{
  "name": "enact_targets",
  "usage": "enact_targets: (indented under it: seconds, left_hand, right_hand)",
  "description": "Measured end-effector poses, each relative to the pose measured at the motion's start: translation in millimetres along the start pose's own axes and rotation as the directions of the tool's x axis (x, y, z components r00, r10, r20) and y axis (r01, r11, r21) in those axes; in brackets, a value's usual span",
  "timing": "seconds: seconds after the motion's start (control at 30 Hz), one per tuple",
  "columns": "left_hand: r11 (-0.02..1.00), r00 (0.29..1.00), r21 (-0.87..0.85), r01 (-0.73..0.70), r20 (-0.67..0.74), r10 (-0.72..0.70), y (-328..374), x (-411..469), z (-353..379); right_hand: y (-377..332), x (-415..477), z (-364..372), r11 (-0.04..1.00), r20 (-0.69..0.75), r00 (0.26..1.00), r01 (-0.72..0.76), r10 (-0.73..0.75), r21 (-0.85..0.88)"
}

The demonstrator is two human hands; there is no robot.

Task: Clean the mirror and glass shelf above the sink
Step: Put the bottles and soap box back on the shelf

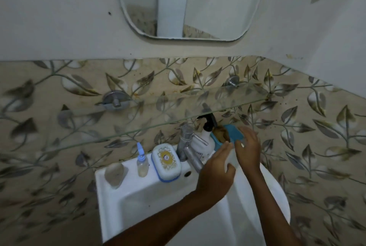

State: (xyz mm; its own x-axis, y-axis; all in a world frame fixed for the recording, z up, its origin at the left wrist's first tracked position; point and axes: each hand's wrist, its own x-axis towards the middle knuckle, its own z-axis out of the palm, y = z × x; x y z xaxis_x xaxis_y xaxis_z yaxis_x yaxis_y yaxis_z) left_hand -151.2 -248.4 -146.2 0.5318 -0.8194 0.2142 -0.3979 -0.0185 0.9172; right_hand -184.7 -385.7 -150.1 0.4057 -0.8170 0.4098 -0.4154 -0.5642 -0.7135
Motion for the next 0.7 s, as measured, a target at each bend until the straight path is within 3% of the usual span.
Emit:
enact_targets:
  seconds: [0.17, 0.3, 0.4, 0.53, 0.63, 0.7]
  left_hand:
    - [0.997, 0.981, 0.057, -0.045, -0.185, 0.055, -8.5, -62.2, -76.1]
    - [0.986, 0.914, 0.150, 0.074, -0.406, -0.007, -46.1, -98.8, -139.0]
    - [0.919, 0.839, 0.310, 0.246, -0.543, -0.042, -82.5, -118.9, -179.2]
    - [0.879, 0.814, 0.178, 0.443, -0.492, -0.310, -115.7, -114.1, -206.3]
    - [0.893, 0.825, 0.075, 0.445, -0.422, -0.375, -126.6, -100.3, -209.8]
    - [0.883, 0.820, 0.093, 0.459, -0.427, -0.381, -131.7, -92.3, -211.1]
  right_hand:
    - [-63.6, -68.9, 7.5, 0.988, 0.045, 0.988, 0.150, -0.148, -0.041]
    - [-101.2, -113.9, 33.0, 0.969, 0.099, 0.964, 0.244, -0.246, 0.036]
    - [-113.9, -138.3, 62.6, 0.963, 0.170, 0.958, 0.200, -0.231, 0.180]
    - [-114.5, -148.1, 99.1, 0.975, 0.330, 0.942, -0.007, -0.069, 0.223]
    - [-112.0, -143.9, 119.1, 0.982, 0.465, 0.885, -0.087, -0.001, 0.169]
    - [-111.3, -140.8, 130.7, 0.985, 0.501, 0.865, -0.104, 0.022, 0.137]
